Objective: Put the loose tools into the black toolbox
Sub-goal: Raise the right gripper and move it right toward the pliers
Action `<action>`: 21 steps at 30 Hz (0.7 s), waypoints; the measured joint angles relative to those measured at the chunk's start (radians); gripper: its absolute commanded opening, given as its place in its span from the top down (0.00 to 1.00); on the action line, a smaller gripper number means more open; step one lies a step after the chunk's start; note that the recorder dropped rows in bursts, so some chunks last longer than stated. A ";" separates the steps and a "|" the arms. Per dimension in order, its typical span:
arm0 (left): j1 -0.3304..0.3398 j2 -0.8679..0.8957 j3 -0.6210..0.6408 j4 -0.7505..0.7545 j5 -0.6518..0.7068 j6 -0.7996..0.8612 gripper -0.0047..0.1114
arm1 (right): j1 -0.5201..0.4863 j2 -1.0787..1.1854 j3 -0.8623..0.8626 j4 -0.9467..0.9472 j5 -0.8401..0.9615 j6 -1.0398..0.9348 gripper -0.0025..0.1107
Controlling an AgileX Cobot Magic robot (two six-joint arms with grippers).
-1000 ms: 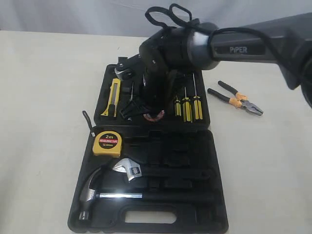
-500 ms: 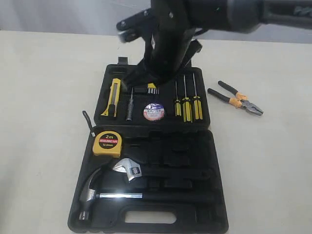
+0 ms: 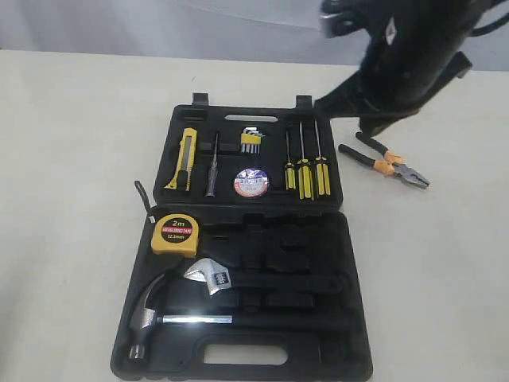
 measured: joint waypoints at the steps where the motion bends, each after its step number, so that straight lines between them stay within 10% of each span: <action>1: 0.000 0.000 0.000 0.000 0.000 0.000 0.96 | -0.059 -0.010 0.046 0.000 -0.020 -0.007 0.98; 10: 0.000 0.000 0.000 0.000 0.000 0.000 0.96 | -0.274 0.126 0.042 0.022 -0.100 -0.215 0.96; 17: 0.000 0.000 0.000 0.000 0.000 0.000 0.96 | -0.278 0.296 -0.103 0.036 -0.107 -0.321 0.35; 21: 0.000 0.000 0.000 0.000 0.000 0.000 0.96 | -0.278 0.338 -0.113 0.038 -0.115 -0.327 0.33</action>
